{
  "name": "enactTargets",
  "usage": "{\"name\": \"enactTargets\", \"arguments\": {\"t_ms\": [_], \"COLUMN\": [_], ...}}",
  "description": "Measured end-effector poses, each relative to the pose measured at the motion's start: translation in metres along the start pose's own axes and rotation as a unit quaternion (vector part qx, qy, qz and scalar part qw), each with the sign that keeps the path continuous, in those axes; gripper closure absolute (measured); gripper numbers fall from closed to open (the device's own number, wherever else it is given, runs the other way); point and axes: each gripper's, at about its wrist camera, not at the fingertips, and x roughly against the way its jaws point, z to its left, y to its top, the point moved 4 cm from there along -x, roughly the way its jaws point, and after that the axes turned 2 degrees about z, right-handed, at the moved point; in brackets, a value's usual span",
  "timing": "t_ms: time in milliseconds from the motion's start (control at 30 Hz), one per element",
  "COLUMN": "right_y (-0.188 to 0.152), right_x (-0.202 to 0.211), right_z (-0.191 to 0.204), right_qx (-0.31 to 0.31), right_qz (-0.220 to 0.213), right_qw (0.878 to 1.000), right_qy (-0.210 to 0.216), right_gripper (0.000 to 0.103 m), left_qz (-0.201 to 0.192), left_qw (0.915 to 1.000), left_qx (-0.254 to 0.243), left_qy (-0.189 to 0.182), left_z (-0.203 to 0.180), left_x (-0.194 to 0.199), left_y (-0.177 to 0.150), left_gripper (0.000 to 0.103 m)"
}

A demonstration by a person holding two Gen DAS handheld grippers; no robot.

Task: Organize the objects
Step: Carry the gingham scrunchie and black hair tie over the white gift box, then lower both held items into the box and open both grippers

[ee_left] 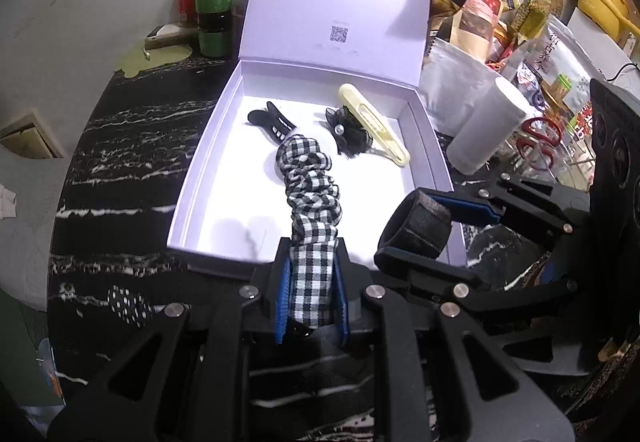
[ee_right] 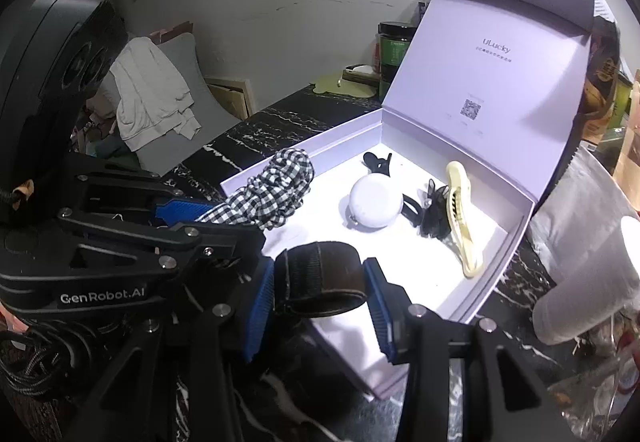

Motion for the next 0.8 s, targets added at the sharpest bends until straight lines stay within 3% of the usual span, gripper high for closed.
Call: {"name": "enactTargets", "arguments": {"t_ms": [800], "right_y": [0.051], "right_x": [-0.041], "right_z": [-0.051], "right_qx": [-0.015], "right_qz": [0.004], "right_qw": [0.999], "right_qy": [-0.029], "right_gripper": [0.058], "left_qz": [0.010], "left_qw": [0.9995], "left_qx": [-0.026], "left_qy": [0.018], "left_z": [0.014], "left_x": [-0.044], "left_y": [0.072], "left_gripper": [0.086]}}
